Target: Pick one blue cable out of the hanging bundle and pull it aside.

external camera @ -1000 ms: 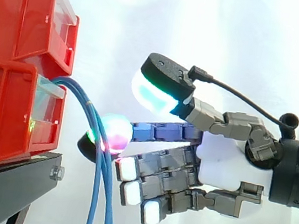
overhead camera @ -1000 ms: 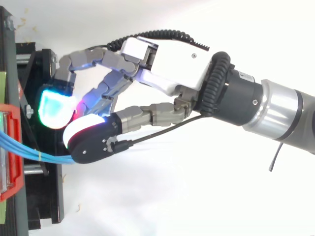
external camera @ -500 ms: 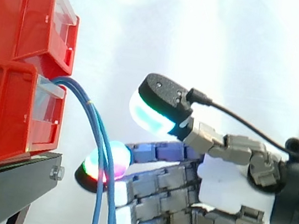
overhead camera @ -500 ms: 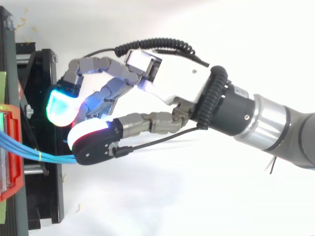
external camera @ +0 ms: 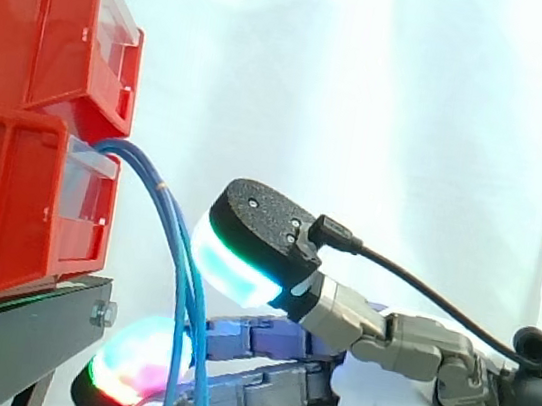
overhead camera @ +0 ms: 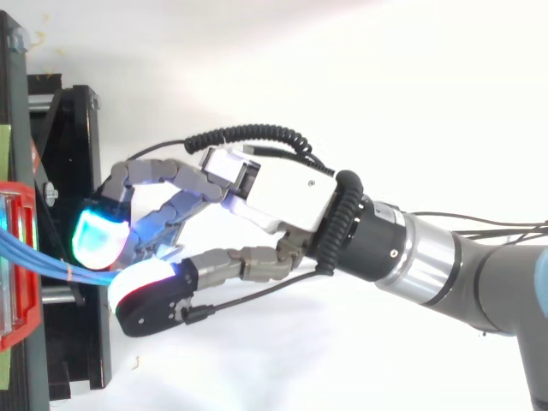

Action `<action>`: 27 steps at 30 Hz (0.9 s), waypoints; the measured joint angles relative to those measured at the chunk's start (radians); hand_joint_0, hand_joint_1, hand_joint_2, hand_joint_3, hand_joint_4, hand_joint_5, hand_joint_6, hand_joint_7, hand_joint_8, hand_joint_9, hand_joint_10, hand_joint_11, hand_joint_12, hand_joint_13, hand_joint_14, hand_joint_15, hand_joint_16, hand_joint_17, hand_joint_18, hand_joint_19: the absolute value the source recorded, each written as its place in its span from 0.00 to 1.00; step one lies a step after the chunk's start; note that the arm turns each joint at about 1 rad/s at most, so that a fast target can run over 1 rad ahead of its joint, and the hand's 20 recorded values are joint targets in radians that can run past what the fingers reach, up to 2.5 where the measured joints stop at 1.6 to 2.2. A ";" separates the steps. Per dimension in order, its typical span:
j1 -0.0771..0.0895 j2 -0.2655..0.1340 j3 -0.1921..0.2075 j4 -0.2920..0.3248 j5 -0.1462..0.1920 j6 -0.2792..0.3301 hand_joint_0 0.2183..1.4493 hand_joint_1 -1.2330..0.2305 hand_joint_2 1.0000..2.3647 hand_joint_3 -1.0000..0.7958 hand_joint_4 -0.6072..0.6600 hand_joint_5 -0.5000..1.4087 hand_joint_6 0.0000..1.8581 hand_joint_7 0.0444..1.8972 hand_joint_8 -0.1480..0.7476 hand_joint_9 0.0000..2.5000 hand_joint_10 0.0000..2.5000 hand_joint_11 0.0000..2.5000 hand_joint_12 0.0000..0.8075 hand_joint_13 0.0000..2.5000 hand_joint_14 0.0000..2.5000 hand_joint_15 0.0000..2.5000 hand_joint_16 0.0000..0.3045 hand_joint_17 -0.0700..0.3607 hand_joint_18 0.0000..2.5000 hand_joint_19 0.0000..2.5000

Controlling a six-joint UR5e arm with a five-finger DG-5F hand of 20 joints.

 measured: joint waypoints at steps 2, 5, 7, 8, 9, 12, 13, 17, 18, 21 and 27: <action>0.006 -0.004 0.006 0.002 0.005 0.001 0.17 0.46 0.00 0.28 0.69 0.19 0.27 0.57 0.56 0.40 0.01 0.26 0.49 0.40 0.01 0.24 0.21 0.50 0.39 0.26; 0.013 -0.006 0.010 0.001 0.008 0.006 0.17 0.46 0.00 0.28 0.69 0.19 0.27 0.57 0.55 0.40 0.01 0.27 0.49 0.40 0.01 0.25 0.21 0.50 0.39 0.26; 0.015 -0.006 0.011 -0.003 0.008 0.014 0.17 0.46 0.00 0.28 0.69 0.19 0.27 0.57 0.56 0.40 0.01 0.27 0.49 0.40 0.01 0.25 0.21 0.50 0.39 0.26; 0.016 -0.006 0.011 -0.006 0.007 0.020 0.18 0.46 0.00 0.28 0.69 0.19 0.27 0.58 0.55 0.41 0.01 0.27 0.49 0.40 0.01 0.25 0.21 0.50 0.39 0.27; 0.016 -0.006 0.011 -0.007 0.007 0.023 0.18 0.46 0.00 0.28 0.69 0.19 0.27 0.58 0.56 0.41 0.01 0.27 0.49 0.40 0.01 0.25 0.21 0.49 0.39 0.27; 0.016 -0.006 0.014 -0.012 0.007 0.045 0.19 0.45 0.00 0.28 0.68 0.19 0.27 0.59 0.55 0.41 0.01 0.28 0.48 0.41 0.01 0.26 0.20 0.49 0.39 0.27; 0.016 -0.006 0.018 -0.013 0.007 0.053 0.19 0.45 0.00 0.28 0.68 0.19 0.27 0.59 0.56 0.42 0.01 0.29 0.48 0.41 0.01 0.26 0.20 0.49 0.39 0.28; 0.017 -0.005 0.033 -0.028 0.006 0.072 0.21 0.45 0.00 0.28 0.65 0.20 0.27 0.62 0.54 0.42 0.01 0.29 0.46 0.41 0.01 0.27 0.19 0.47 0.39 0.28; 0.017 -0.004 0.038 -0.035 0.005 0.075 0.22 0.45 0.00 0.28 0.64 0.20 0.27 0.64 0.54 0.42 0.01 0.30 0.46 0.41 0.01 0.28 0.19 0.47 0.38 0.28; 0.016 0.001 0.048 -0.064 0.004 0.084 0.24 0.43 0.00 0.28 0.59 0.20 0.29 0.64 0.54 0.43 0.01 0.30 0.44 0.41 0.01 0.28 0.18 0.45 0.38 0.29; 0.011 0.031 0.054 -0.135 -0.001 0.101 0.27 0.40 0.00 0.31 0.57 0.19 0.37 0.55 0.53 0.43 0.01 0.31 0.43 0.41 0.01 0.28 0.17 0.44 0.38 0.29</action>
